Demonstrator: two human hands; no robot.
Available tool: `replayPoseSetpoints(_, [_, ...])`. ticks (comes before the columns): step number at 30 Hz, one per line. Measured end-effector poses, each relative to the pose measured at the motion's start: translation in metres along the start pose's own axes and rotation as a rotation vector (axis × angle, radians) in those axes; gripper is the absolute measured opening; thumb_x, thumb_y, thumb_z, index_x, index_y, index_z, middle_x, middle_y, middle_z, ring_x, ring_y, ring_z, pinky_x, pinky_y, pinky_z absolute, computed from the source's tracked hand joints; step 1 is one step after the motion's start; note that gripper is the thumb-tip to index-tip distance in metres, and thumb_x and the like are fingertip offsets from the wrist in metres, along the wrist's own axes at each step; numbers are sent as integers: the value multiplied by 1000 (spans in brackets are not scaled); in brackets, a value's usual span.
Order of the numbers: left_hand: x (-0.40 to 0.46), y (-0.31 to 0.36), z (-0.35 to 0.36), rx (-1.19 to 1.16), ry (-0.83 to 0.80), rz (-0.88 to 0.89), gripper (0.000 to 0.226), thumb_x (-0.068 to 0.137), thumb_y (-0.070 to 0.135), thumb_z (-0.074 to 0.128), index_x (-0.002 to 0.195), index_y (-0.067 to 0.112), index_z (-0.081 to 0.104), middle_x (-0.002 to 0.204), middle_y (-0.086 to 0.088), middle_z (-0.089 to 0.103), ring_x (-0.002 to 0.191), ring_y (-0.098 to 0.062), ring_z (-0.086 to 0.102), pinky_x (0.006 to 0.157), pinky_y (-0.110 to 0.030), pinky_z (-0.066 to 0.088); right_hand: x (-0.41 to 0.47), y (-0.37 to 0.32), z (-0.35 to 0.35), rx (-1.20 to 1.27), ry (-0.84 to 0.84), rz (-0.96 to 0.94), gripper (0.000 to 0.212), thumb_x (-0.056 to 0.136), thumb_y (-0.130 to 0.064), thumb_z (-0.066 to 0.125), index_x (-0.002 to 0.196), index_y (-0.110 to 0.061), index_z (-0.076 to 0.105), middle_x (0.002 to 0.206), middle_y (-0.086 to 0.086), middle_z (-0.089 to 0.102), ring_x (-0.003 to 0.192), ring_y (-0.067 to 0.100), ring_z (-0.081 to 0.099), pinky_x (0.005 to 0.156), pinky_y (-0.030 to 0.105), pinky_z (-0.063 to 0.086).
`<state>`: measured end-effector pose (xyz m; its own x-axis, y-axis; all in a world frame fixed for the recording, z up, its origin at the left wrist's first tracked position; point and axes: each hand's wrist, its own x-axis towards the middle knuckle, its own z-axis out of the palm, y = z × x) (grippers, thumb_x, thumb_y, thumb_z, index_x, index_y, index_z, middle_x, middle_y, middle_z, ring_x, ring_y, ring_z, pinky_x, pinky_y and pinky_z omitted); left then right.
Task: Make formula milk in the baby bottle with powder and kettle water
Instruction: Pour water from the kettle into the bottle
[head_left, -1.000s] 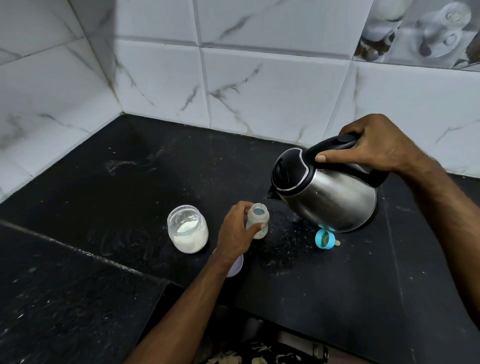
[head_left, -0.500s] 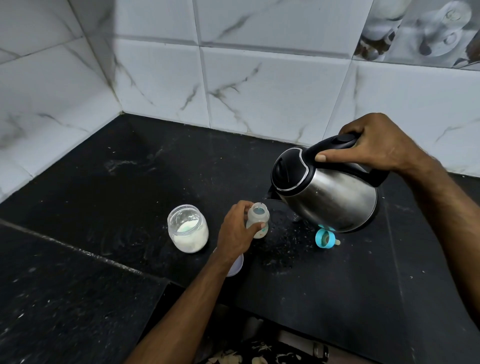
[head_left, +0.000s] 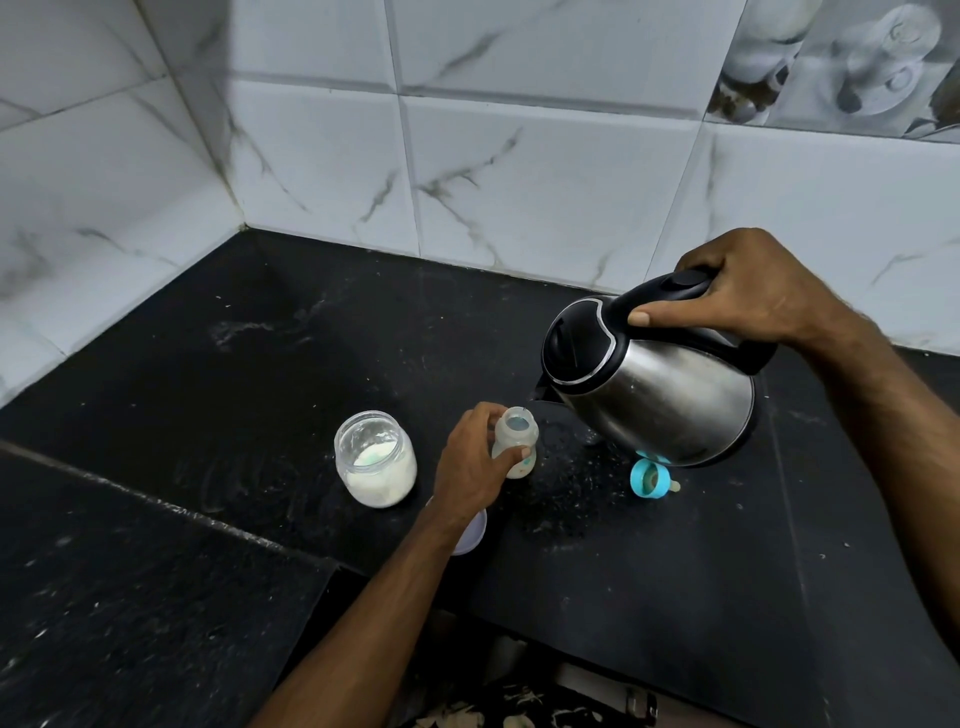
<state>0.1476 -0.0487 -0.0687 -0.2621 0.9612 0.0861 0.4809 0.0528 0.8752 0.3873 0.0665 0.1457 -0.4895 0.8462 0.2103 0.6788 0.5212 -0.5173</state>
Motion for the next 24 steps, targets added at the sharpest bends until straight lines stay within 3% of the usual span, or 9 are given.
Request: replayPoseSetpoints(24, [1,-2,1,-3,-7,-2,41,79,24,81,112,19,58,117,1,63,105,-14,62,91,-43,55,1,2,-1,-1,0,-1,73,44,-93,65,57,-21,63,49,1,54,46,7,43,53,30,37])
